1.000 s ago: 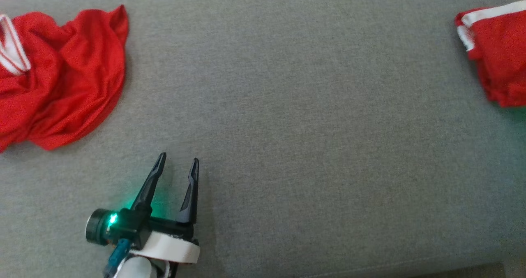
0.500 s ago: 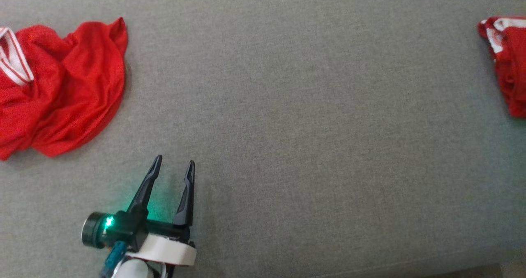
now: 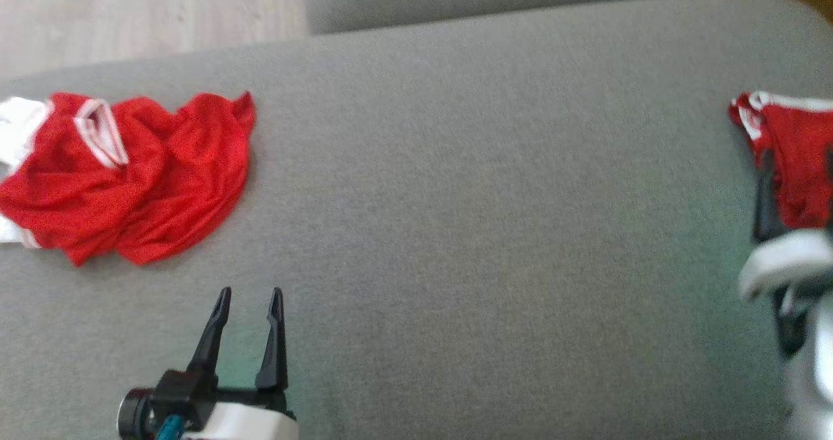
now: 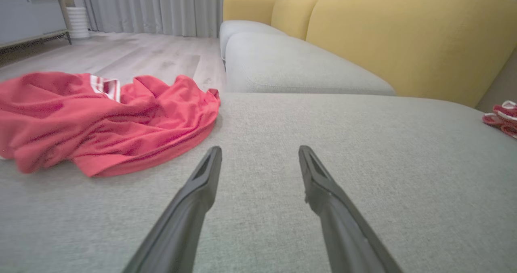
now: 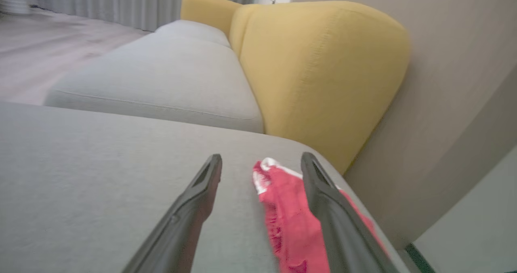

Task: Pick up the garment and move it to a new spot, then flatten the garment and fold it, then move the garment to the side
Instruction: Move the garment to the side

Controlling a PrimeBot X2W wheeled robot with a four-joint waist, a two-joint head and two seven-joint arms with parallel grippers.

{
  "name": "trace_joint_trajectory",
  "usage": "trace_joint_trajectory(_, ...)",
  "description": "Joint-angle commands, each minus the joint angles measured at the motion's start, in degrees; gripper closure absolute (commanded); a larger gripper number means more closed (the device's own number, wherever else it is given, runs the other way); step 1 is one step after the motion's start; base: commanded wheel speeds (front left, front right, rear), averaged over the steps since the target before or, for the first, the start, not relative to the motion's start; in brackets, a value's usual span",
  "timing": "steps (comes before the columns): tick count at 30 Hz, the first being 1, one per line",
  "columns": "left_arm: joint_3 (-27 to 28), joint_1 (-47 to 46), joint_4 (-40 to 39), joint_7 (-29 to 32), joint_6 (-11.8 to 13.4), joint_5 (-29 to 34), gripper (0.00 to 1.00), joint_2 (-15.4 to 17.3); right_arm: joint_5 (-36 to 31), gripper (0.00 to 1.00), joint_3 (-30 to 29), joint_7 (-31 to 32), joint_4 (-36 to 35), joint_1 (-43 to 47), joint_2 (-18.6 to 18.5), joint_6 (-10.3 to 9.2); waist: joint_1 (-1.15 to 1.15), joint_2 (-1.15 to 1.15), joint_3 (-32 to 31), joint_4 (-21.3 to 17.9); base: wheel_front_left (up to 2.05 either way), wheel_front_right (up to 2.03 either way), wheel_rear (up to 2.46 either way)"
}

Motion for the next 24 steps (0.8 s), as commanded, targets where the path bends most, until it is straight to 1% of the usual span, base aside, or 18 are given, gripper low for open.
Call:
trace_joint_trajectory(1, 2.3, -0.2, -1.4, -0.3, 0.3, -0.3, 0.00, 0.0, 1.5, 0.00, 2.3, -0.7, -3.6, 2.0, 0.9, -0.04, 0.01, 0.00, -3.4, 2.2, 0.00, 0.00, 0.00)
trace_joint_trajectory(2, 2.3, -0.2, -1.4, -0.3, 0.3, -0.3, 0.00, 0.0, 1.5, 0.00, 2.3, -0.7, -3.6, 2.0, 0.9, -0.04, 0.01, 0.00, -3.4, 2.2, 0.00, 0.00, 0.00)
trace_joint_trajectory(8, 3.5, 1.7, -1.4, -0.3, 0.3, 0.0, 0.00, -0.1, 6.2, 0.00, 6.9, -2.0, -9.9, 13.4, 4.3, -0.04, 0.01, 0.00, -6.4, 3.4, 0.00, 0.00, 0.00)
trace_joint_trajectory(13, 4.4, 2.9, -1.6, -0.3, 0.2, -0.3, 0.00, -0.1, 9.0, 0.00, 10.5, -2.8, -12.3, 19.4, 5.9, -0.04, 0.01, 0.00, -7.4, 3.4, 0.00, 0.00, 0.00)
trace_joint_trajectory(18, 4.3, 2.8, -1.8, -0.3, 0.1, -0.3, 0.00, -0.1, 12.1, 0.00, 13.9, -3.1, -12.5, 22.1, 6.1, -0.04, 0.01, 0.00, -7.5, 3.3, 0.00, 0.00, 0.00)
trace_joint_trajectory(24, 3.9, 2.5, -1.9, -0.3, -0.1, -0.2, 0.00, -0.1, 13.2, 0.00, 15.1, -3.1, -14.1, 22.9, 6.1, -0.04, 0.01, 0.00, -7.2, 2.9, 0.00, 0.00, 0.00)
